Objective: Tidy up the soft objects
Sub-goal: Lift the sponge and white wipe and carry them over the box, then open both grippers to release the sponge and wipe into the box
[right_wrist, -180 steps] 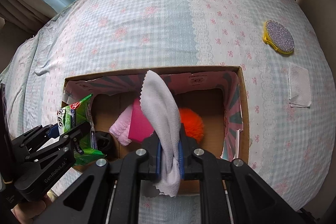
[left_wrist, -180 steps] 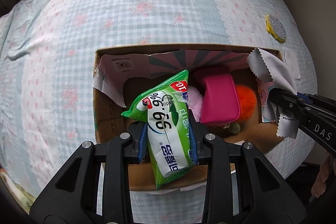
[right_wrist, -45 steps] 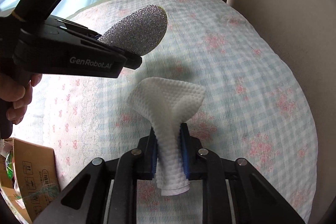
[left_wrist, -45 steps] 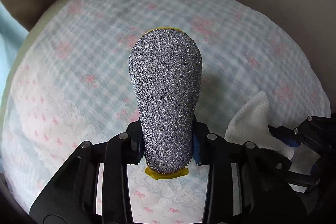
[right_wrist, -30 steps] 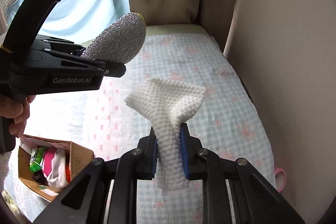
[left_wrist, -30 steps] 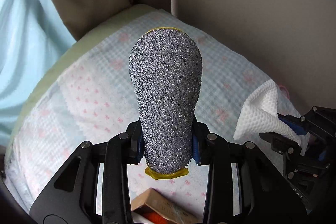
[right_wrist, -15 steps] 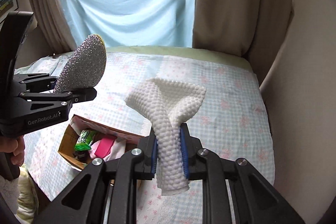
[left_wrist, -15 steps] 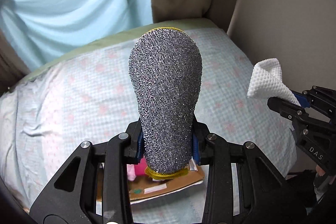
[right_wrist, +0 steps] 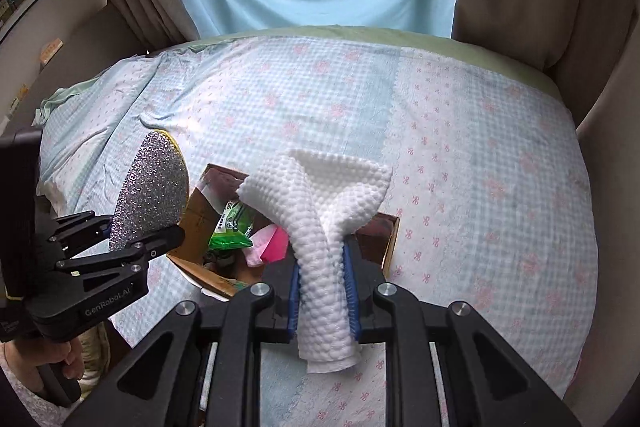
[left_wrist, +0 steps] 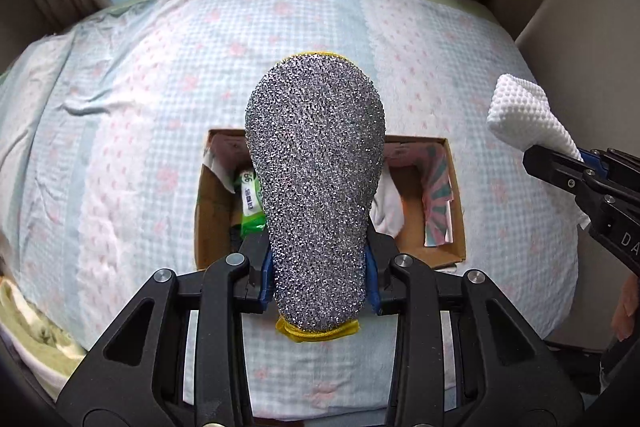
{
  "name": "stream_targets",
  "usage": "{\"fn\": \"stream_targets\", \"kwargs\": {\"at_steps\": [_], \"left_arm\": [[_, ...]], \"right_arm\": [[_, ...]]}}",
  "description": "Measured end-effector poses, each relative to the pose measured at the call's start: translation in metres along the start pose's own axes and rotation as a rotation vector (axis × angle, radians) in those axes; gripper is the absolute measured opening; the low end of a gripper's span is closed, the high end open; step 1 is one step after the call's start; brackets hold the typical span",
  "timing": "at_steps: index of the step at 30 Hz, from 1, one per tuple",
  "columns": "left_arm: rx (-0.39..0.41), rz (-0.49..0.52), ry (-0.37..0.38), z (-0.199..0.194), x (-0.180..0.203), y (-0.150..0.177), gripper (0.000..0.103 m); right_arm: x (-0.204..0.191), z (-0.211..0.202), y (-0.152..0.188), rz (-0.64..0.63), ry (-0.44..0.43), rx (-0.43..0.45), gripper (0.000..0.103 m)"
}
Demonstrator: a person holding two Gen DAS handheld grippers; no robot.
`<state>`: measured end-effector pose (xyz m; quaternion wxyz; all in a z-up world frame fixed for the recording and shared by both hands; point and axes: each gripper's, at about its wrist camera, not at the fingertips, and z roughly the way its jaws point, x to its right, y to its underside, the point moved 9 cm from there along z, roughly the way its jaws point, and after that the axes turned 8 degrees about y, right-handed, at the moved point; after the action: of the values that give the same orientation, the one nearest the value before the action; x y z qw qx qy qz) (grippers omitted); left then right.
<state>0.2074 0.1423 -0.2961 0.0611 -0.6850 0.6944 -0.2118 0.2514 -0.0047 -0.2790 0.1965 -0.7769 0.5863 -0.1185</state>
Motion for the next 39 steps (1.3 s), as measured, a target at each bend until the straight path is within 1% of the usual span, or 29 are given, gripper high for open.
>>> {"fn": "stream_targets", "kwargs": {"at_steps": [5, 9, 12, 16, 20, 21, 22, 23, 24, 25, 26, 27, 30, 33, 39], "left_arm": [[-0.06, -0.022, 0.019, 0.041, -0.007, 0.007, 0.031], [-0.121, -0.01, 0.025, 0.084, -0.02, 0.008, 0.031], [-0.159, 0.005, 0.023, 0.105, -0.021, 0.012, 0.031], [-0.192, 0.013, 0.032, 0.121, -0.022, 0.016, 0.031], [-0.196, 0.038, 0.046, 0.126, -0.022, 0.018, 0.031], [-0.19, 0.053, 0.05, 0.126, -0.02, 0.017, 0.033], [-0.184, 0.072, 0.046, 0.125, -0.018, 0.017, 0.039], [-0.175, 0.094, 0.029, 0.124, -0.017, 0.016, 0.063], [-0.16, 0.119, 0.007, 0.123, -0.016, 0.016, 0.091], [-0.142, 0.138, 0.003, 0.12, -0.014, 0.015, 0.1], [-0.13, 0.148, 0.022, 0.117, -0.011, 0.015, 0.103], [-0.128, 0.152, 0.039, 0.116, -0.009, 0.015, 0.103], [-0.147, 0.169, 0.018, 0.118, -0.011, 0.02, 0.103], [-0.164, 0.144, 0.039, 0.12, -0.015, 0.027, 0.103], [-0.149, 0.12, 0.056, 0.111, -0.019, 0.03, 0.103]], "right_arm": [[-0.003, 0.041, 0.013, 0.041, -0.006, -0.106, 0.018], [-0.005, 0.075, 0.022, 0.088, 0.0, -0.176, 0.018], [-0.005, 0.098, 0.03, 0.108, 0.007, -0.222, 0.018], [-0.005, 0.117, 0.035, 0.126, 0.005, -0.26, 0.018], [-0.002, 0.119, 0.037, 0.161, 0.003, -0.268, 0.018], [-0.001, 0.119, 0.038, 0.174, -0.004, -0.272, 0.018], [0.0, 0.12, 0.039, 0.193, -0.023, -0.282, 0.018], [0.001, 0.122, 0.041, 0.215, -0.042, -0.29, 0.02], [0.003, 0.123, 0.042, 0.234, -0.049, -0.295, 0.032], [0.005, 0.124, 0.043, 0.249, -0.046, -0.297, 0.042], [0.008, 0.125, 0.045, 0.261, -0.041, -0.3, 0.073], [0.009, 0.127, 0.046, 0.273, -0.041, -0.302, 0.102], [0.013, 0.128, 0.05, 0.297, -0.041, -0.319, 0.103], [0.016, 0.125, 0.052, 0.307, -0.021, -0.316, 0.103], [0.013, 0.118, 0.052, 0.317, -0.023, -0.297, 0.103]]}}
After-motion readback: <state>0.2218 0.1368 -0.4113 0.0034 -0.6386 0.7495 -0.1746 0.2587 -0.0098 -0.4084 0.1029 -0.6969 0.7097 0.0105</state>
